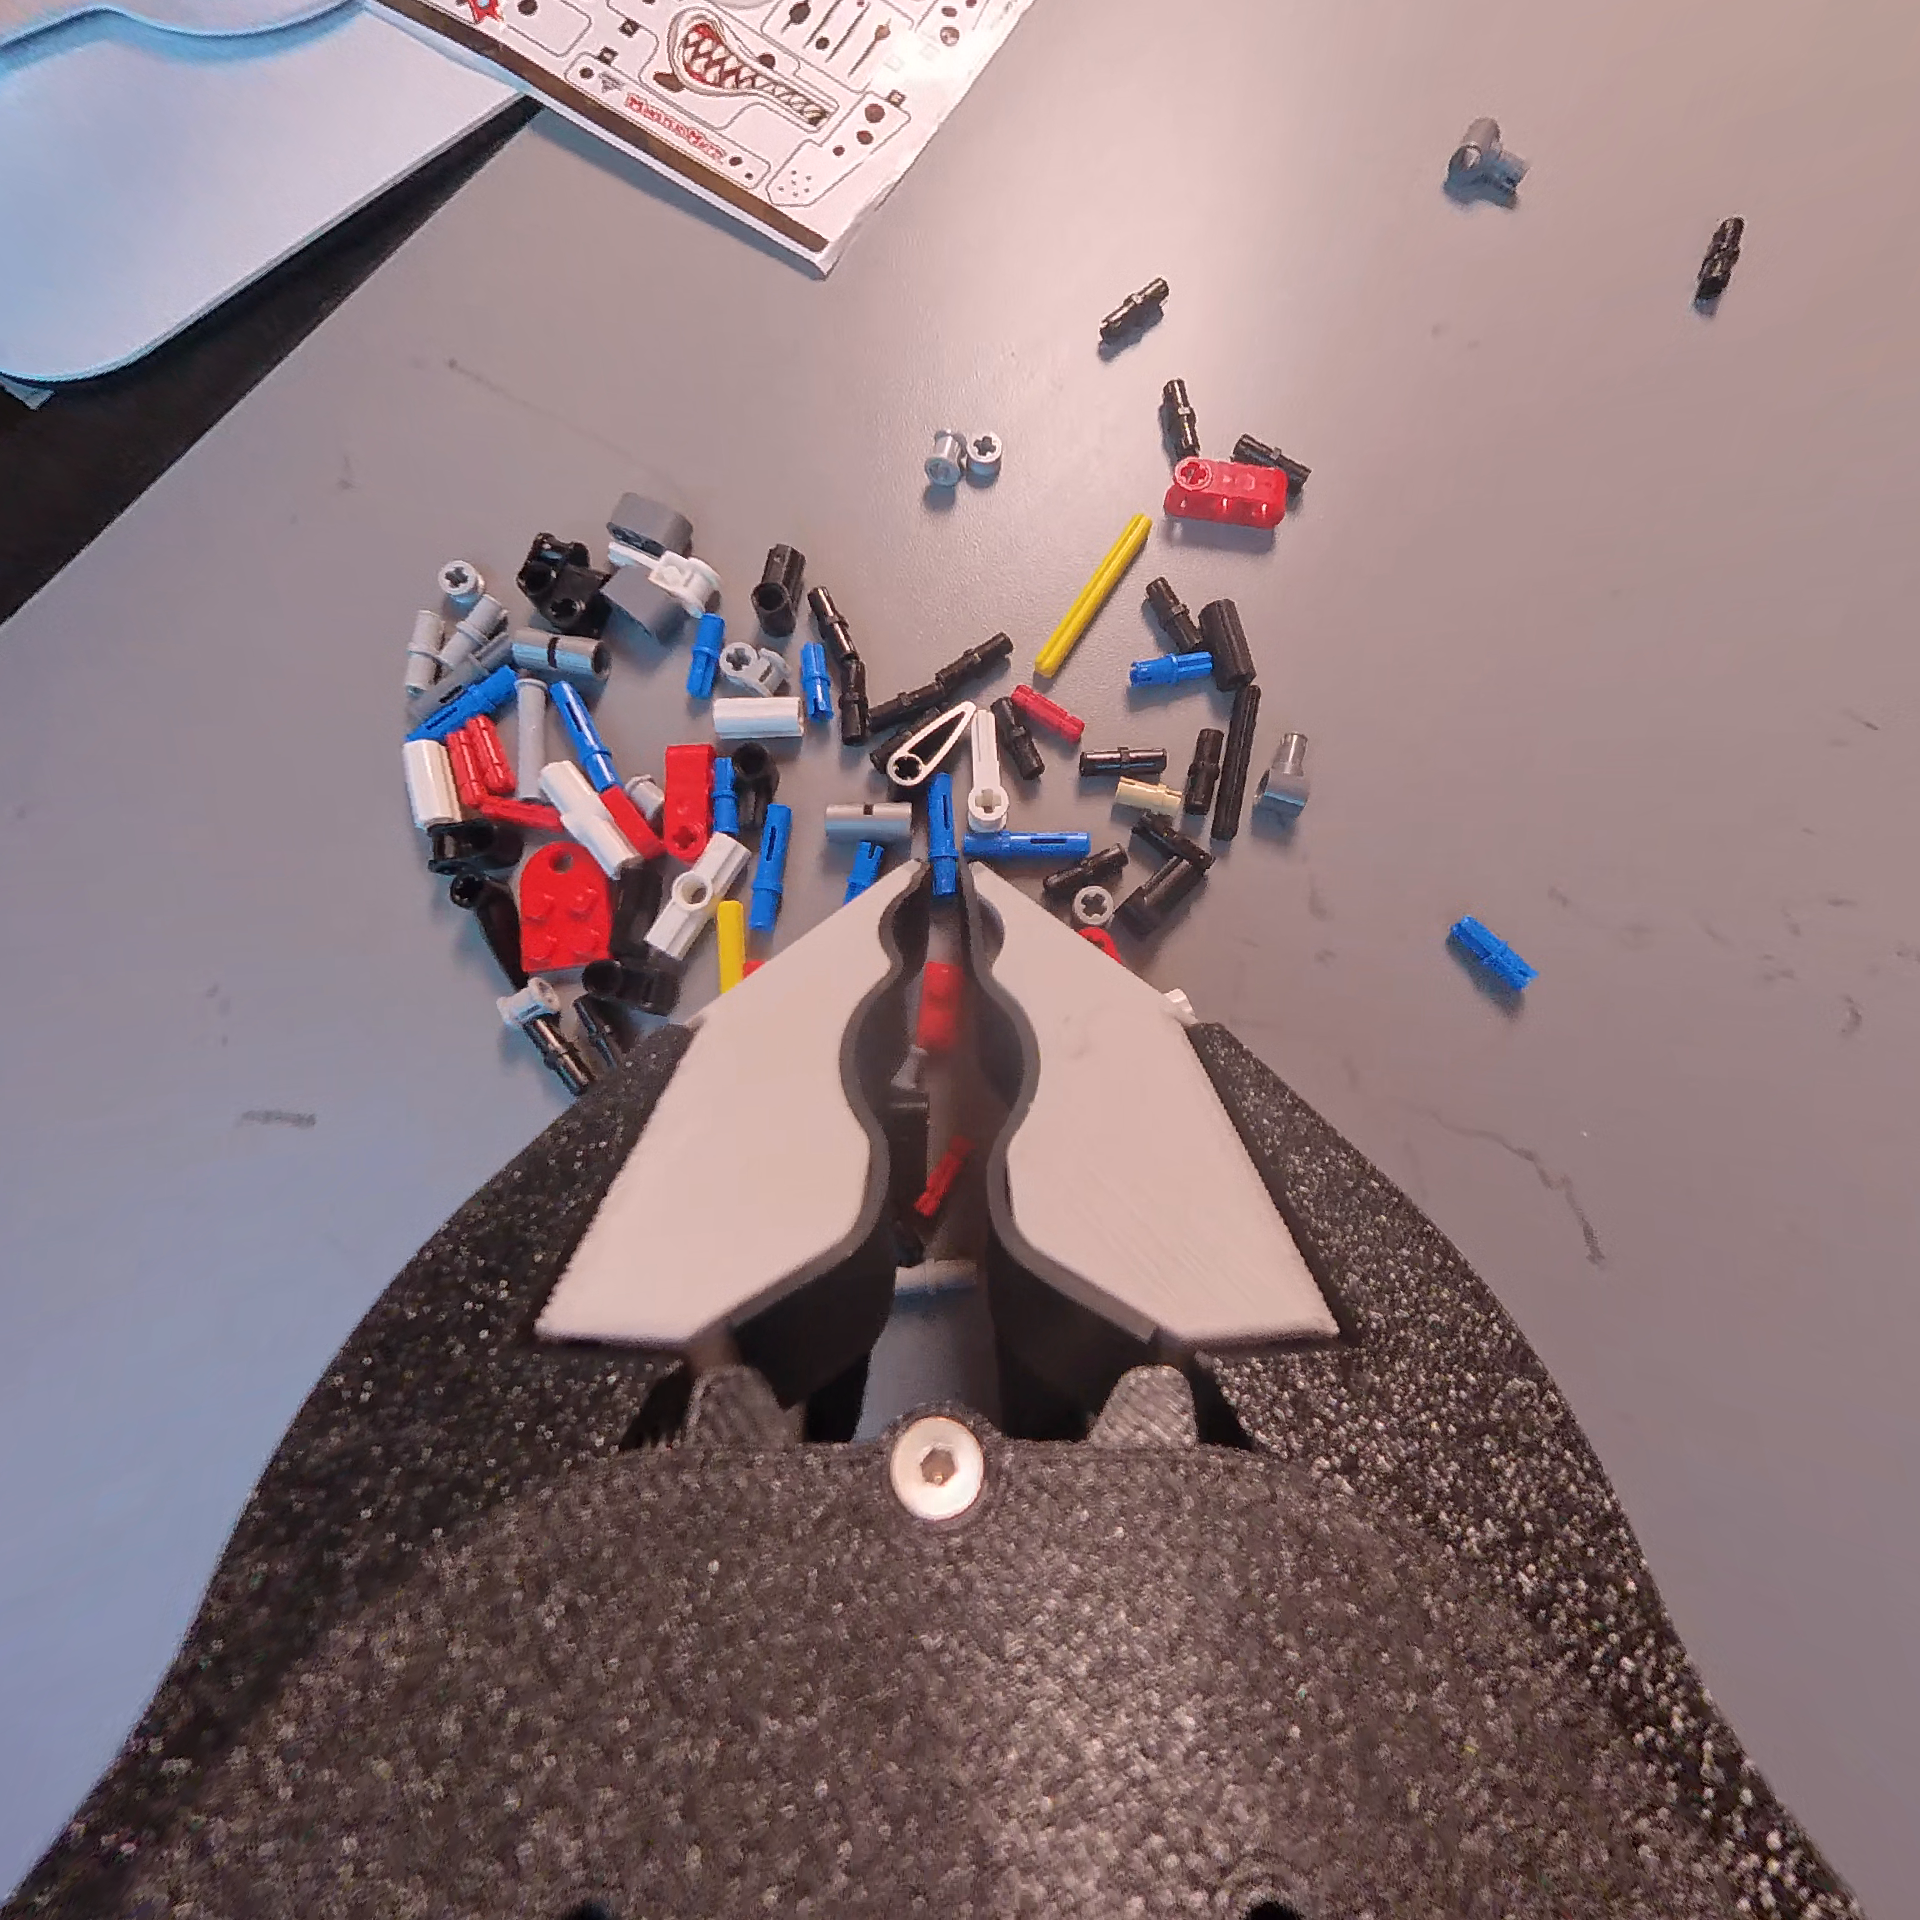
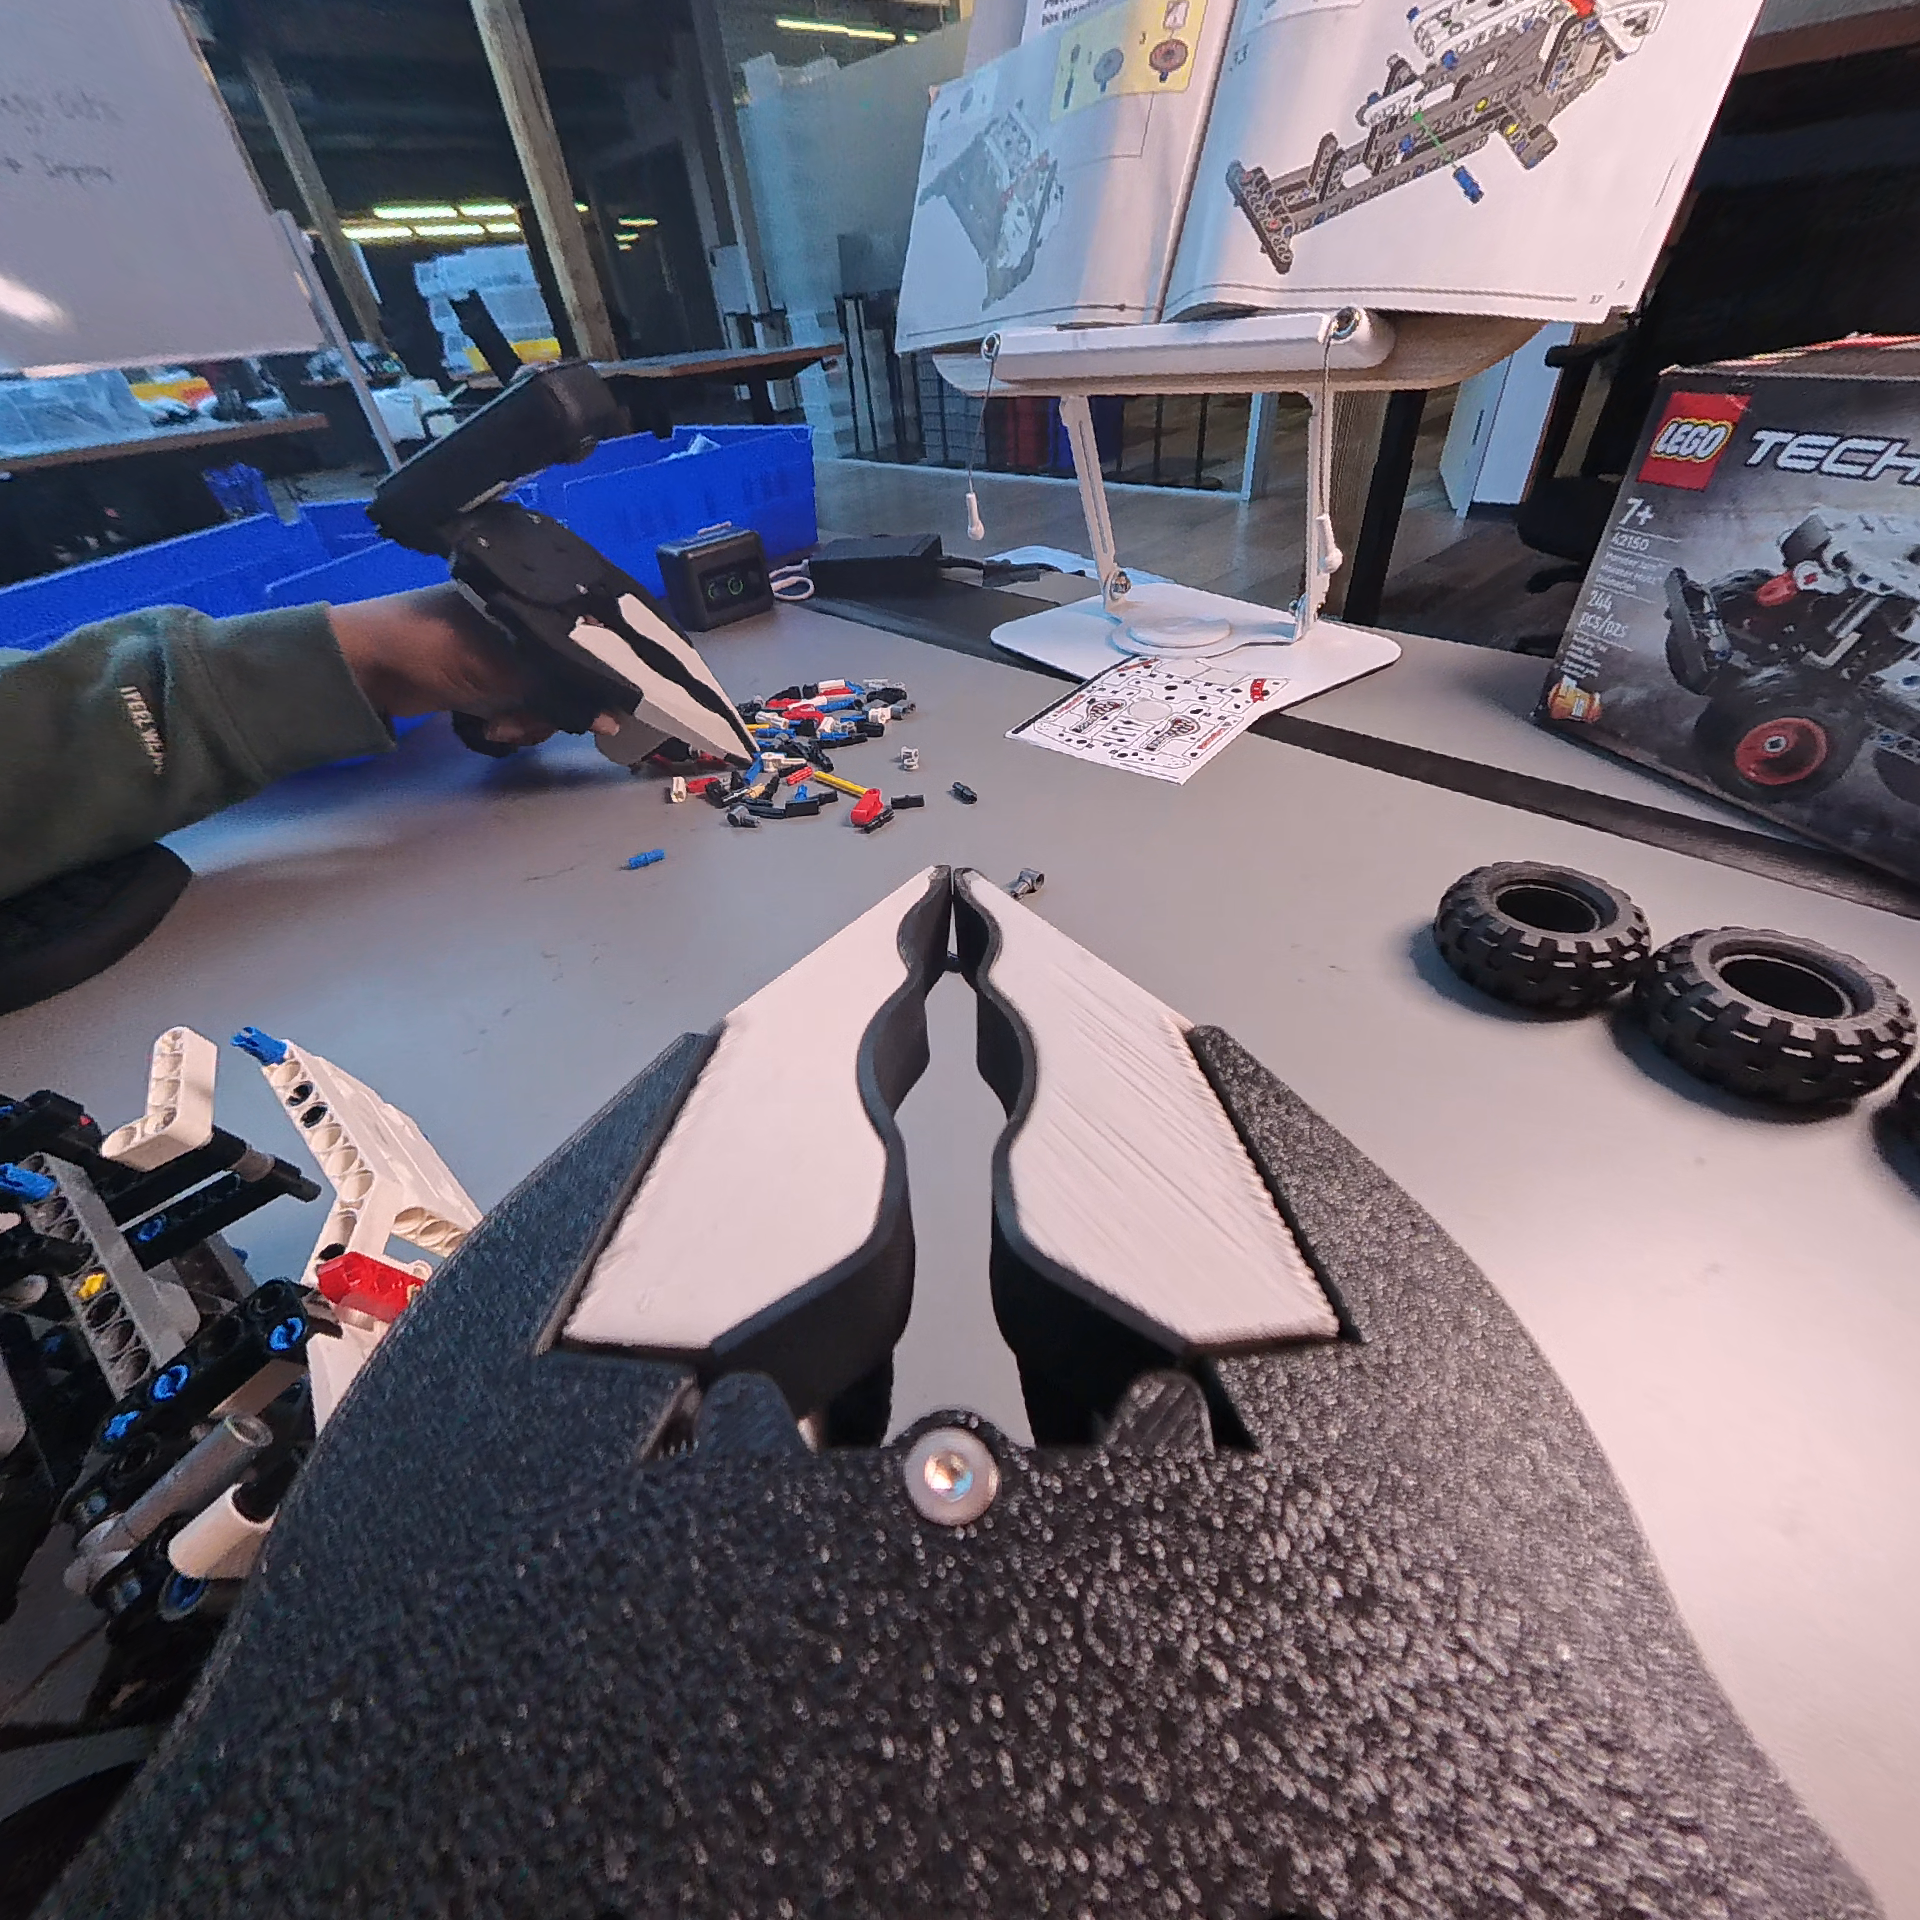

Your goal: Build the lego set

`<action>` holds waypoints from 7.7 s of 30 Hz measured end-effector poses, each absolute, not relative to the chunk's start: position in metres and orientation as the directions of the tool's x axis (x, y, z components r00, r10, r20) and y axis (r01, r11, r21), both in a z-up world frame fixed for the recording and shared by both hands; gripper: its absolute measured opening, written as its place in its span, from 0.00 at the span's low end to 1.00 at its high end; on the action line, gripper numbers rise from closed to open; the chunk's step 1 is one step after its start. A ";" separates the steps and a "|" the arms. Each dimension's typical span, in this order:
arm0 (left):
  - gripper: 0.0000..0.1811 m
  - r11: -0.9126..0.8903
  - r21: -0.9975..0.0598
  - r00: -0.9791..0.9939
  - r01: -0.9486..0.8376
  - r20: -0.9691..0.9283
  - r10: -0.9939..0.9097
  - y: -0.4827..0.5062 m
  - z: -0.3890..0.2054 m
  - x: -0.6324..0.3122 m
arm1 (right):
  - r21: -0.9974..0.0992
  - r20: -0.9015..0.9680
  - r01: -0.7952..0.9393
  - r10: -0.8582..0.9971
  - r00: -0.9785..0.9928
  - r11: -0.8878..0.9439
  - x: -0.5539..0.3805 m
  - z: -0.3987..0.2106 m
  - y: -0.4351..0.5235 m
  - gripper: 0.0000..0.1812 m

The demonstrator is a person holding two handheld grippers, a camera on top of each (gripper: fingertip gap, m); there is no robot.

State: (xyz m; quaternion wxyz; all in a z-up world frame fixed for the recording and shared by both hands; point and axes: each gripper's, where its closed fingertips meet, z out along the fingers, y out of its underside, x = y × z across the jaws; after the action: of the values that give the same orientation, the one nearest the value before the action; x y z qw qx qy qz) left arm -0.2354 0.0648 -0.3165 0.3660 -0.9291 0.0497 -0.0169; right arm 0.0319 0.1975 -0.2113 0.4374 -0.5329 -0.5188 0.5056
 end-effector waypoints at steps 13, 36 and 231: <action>0.03 -0.277 -0.948 0.843 0.156 0.274 -0.463 0.058 -0.176 -0.130 | -0.973 0.169 0.124 0.966 -0.195 0.195 0.015 -0.150 0.139 0.03; 0.03 -0.134 -0.894 0.431 0.426 0.332 -0.839 0.016 -0.097 0.019 | -0.999 -0.046 0.030 0.847 -0.530 -0.035 0.010 -0.092 0.015 0.06; 0.30 -0.851 -0.521 0.438 0.061 0.781 -0.446 -0.001 -0.274 0.096 | -0.429 0.151 0.571 0.679 -0.718 0.700 0.076 -0.239 0.006 0.02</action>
State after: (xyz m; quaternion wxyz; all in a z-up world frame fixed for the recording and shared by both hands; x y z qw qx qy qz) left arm 0.0956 -0.0015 -0.2743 0.2454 -0.8115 0.1185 -0.5169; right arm 0.0763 0.0056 -0.2385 0.1506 -0.3437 -0.9095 0.1789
